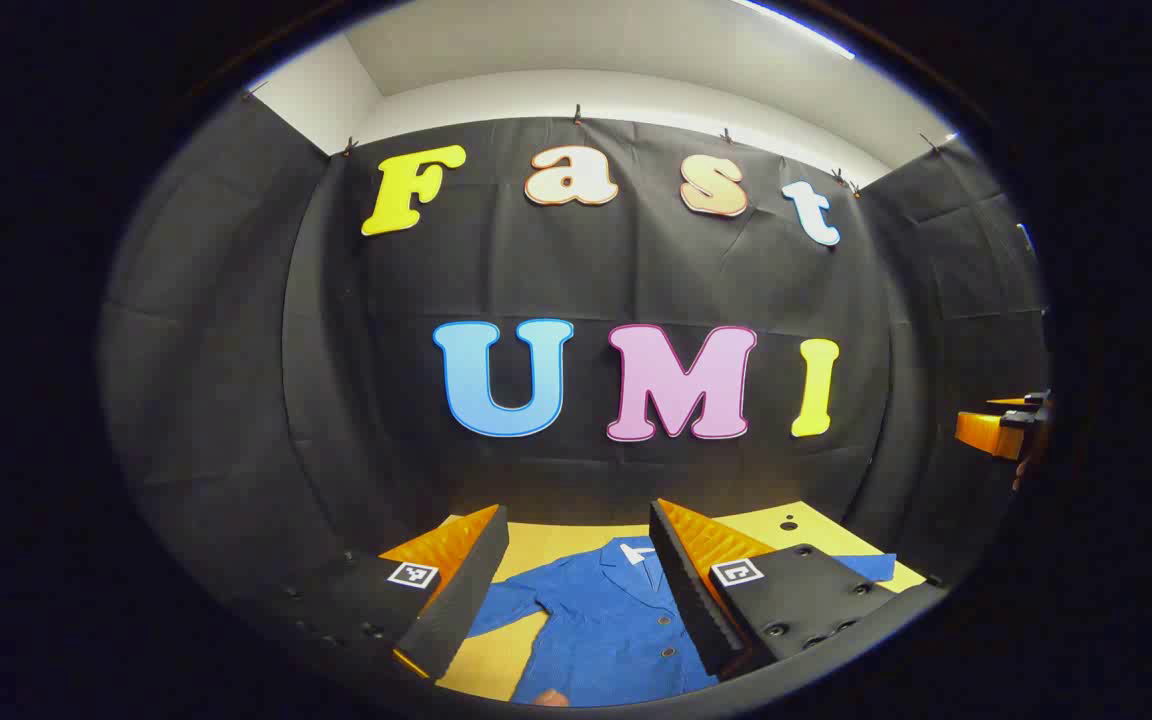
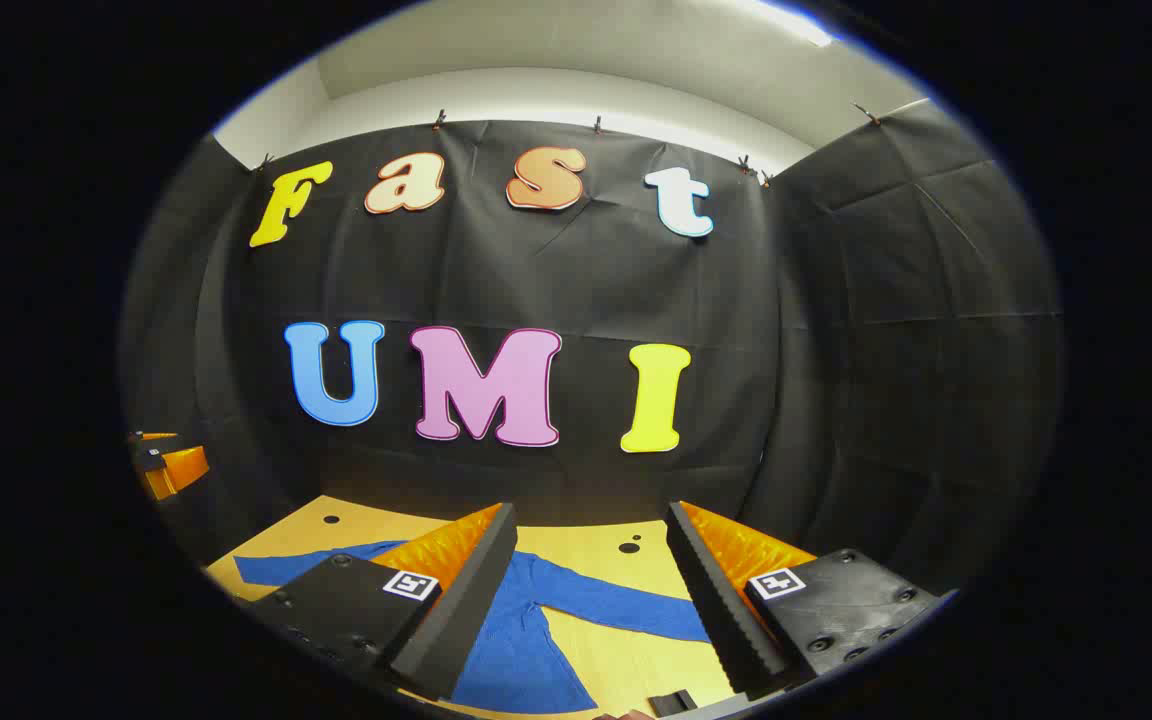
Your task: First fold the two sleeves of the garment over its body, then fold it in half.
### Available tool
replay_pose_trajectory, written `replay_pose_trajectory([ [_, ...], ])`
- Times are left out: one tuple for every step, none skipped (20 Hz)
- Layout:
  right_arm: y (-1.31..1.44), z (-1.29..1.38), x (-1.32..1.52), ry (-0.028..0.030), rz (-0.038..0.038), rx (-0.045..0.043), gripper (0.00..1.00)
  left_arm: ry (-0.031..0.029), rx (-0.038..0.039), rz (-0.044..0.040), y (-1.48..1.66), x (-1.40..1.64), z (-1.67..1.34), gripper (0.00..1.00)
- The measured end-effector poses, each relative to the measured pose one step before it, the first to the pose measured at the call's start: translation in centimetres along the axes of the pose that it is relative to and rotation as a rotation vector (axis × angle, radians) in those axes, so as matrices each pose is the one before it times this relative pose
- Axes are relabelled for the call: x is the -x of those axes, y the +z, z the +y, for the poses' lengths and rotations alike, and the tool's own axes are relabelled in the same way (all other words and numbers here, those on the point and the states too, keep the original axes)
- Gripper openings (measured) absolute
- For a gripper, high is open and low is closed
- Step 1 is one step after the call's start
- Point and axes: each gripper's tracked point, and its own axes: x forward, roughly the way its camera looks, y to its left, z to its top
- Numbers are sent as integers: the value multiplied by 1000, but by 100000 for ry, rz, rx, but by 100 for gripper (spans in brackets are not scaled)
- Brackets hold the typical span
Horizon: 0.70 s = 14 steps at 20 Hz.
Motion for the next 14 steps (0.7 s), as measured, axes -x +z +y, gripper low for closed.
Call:
replay_pose_trajectory([
  [-105, 44, 76, 28, 113, -67, 84, 78, 173, -190, 9, -19, 16, 81],
  [0, 57, 41, 41, 97, -189, 96, -160, 224, -274, 164, 49, -122, 80],
  [45, 104, 61, 121, 180, -206, 96, -228, 17, -313, 30, -34, -65, 80],
  [11, 16, -4, 39, -28, 31, 96, -186, -315, -176, 100, 54, -100, 81],
  [33, -10, 61, -38, -106, 29, 96, -199, -400, -302, -50, 29, -24, 81],
  [54, -7, 61, -55, -200, 246, 96, -70, -432, -193, 117, 77, 95, 81],
  [-63, -22, -28, 5, 25, 319, 96, 94, -280, -2, -113, -34, -9, 81],
  [-38, 64, 2, 8, 311, 233, 96, 60, 23, 182, -12, 7, 21, 81],
  [-143, 77, -15, 126, 335, -29, 96, -36, 233, 213, -111, 31, 50, 80],
  [-31, 64, -23, 116, 191, -79, 96, -25, 234, 102, -26, -7, 48, 81],
  [73, 133, 52, 112, 63, -11, 96, 365, -495, 40, -49, 42, 122, 81],
  [10, 61, -63, 151, -42, 56, 100, 412, -1099, -361, -72, -31, 214, 80],
  [12, 117, 9, 130, -9, 103, 96, -20, -803, -76, 41, 20, -3, 80],
  [52, 73, -85, 133, -15, 186, 96, -303, 15, 147, -70, 24, -172, 80],
])
